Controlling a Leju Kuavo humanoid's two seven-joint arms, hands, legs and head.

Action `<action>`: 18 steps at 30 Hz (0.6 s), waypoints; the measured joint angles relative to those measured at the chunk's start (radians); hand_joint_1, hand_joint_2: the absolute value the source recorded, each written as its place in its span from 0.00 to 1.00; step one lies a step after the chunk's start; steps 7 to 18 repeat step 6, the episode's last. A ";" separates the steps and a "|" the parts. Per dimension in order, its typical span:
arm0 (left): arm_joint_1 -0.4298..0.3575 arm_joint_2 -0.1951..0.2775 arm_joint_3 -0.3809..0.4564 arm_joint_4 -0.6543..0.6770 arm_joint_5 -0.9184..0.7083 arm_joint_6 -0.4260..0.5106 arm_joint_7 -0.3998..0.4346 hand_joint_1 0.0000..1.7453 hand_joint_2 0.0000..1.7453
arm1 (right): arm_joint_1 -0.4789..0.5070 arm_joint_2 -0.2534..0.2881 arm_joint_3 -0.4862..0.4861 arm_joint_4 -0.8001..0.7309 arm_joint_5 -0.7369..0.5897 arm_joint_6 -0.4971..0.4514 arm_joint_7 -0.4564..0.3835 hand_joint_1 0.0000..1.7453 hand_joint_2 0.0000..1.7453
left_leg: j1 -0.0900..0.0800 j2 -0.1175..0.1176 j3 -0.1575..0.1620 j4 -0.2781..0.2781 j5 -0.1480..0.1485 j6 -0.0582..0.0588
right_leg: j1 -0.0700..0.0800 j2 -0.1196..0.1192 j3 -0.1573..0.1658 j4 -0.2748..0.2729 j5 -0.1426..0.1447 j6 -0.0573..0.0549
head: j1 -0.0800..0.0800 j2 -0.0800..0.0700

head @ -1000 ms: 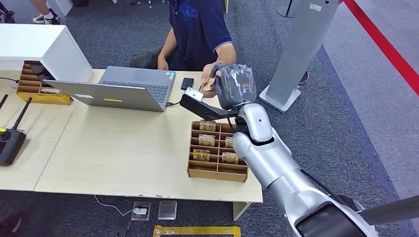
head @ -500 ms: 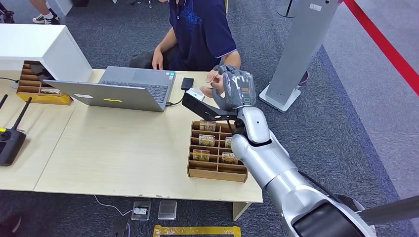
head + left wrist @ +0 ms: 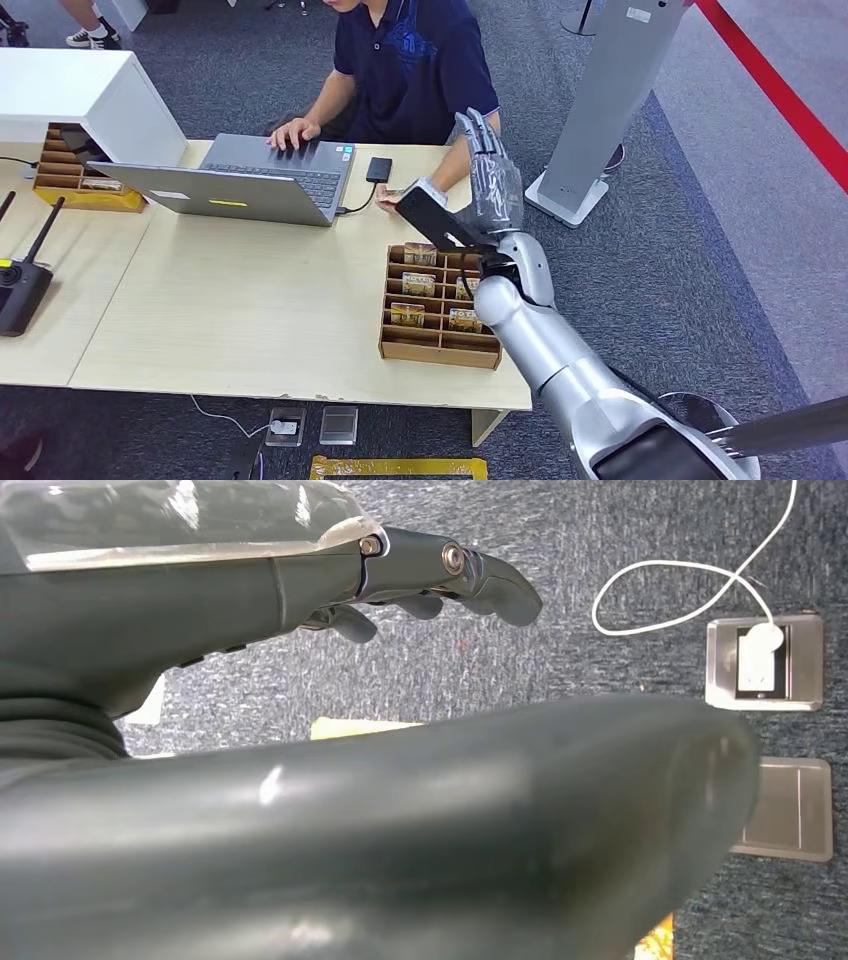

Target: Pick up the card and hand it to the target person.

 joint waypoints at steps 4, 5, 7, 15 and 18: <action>0.001 0.000 0.000 0.000 -0.002 -0.005 0.003 0.00 0.00 | 0.081 -0.022 -0.031 -0.092 -0.281 0.013 -0.134 0.00 1.00 | 0.000 0.000 0.000 0.000 0.000 0.000 | 0.000 0.000 0.000 0.000 0.000 0.000 | 0.000 0.000; 0.001 0.000 0.000 0.000 -0.004 -0.006 0.005 0.00 0.00 | 0.105 -0.030 -0.036 -0.121 -0.340 0.016 -0.155 0.00 0.75 | 0.000 0.000 0.000 0.000 0.000 0.000 | 0.000 0.000 0.000 0.000 0.000 0.000 | 0.000 0.000; 0.001 0.000 0.000 0.000 -0.004 -0.006 0.005 0.00 0.00 | 0.117 -0.035 -0.038 -0.137 -0.371 0.018 -0.166 0.00 0.67 | 0.000 0.000 0.000 0.000 0.000 0.000 | 0.000 0.000 0.000 0.000 0.000 0.000 | 0.000 0.000; 0.001 0.000 0.000 0.000 -0.004 -0.006 0.005 0.00 0.00 | 0.117 -0.035 -0.038 -0.137 -0.371 0.018 -0.166 0.00 0.67 | 0.000 0.000 0.000 0.000 0.000 0.000 | 0.000 0.000 0.000 0.000 0.000 0.000 | 0.000 0.000; 0.001 0.000 0.000 0.000 -0.004 -0.006 0.005 0.00 0.00 | 0.117 -0.035 -0.038 -0.137 -0.371 0.018 -0.166 0.00 0.67 | 0.000 0.000 0.000 0.000 0.000 0.000 | 0.000 0.000 0.000 0.000 0.000 0.000 | 0.000 0.000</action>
